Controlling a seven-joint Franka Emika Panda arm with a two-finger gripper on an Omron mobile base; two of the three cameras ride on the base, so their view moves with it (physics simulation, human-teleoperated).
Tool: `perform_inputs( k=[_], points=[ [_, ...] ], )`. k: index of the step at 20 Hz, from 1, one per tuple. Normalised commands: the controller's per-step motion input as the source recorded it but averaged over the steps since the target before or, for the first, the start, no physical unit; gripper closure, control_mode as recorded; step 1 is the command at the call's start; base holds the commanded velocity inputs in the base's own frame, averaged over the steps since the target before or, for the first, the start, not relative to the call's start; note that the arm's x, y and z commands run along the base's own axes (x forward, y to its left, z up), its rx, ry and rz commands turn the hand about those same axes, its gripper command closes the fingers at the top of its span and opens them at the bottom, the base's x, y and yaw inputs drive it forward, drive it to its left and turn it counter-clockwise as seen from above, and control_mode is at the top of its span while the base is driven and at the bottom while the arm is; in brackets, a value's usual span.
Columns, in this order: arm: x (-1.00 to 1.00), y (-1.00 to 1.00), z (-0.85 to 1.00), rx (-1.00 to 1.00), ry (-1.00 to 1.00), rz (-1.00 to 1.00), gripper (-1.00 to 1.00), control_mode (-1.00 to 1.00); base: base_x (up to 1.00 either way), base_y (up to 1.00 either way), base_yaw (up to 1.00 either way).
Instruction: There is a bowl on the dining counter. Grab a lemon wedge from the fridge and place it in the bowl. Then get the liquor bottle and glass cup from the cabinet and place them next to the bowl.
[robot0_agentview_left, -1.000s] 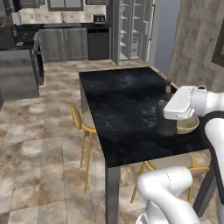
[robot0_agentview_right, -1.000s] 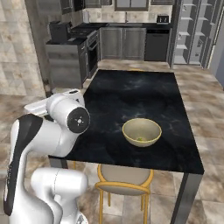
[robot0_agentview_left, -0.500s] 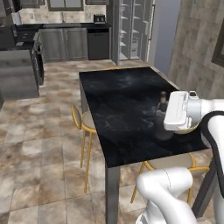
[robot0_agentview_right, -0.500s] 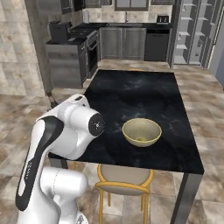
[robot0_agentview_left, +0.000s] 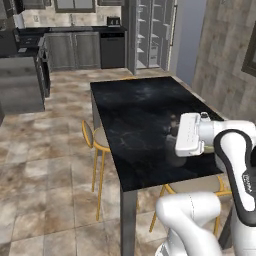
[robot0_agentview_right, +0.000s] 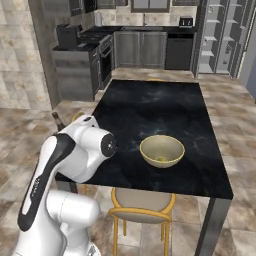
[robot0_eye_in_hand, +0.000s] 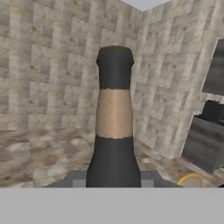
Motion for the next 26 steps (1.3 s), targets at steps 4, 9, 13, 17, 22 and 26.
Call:
perform_inputs(
  k=[4,9,13,17,22,26],
  points=[
    [0.37,0.23,-0.48,0.1,0.0,0.0,1.0,-1.0,0.0,0.0,0.0],
    [0.43,0.09,-0.52,0.14,-0.01,0.0,1.0,-1.0,0.0,0.0,0.0],
    [0.49,0.0,-0.31,0.16,-0.01,0.01,1.0,-1.0,0.0,0.0,0.0],
    [0.43,0.0,-0.06,0.08,0.0,0.0,1.0,-1.0,0.0,0.0,0.0],
    [0.37,-0.01,-0.02,0.01,0.0,0.0,1.0,-1.0,0.0,0.0,0.0],
    [0.21,0.0,-0.22,-0.02,-0.03,0.0,1.0,-1.0,0.0,0.0,0.0]
  ],
)
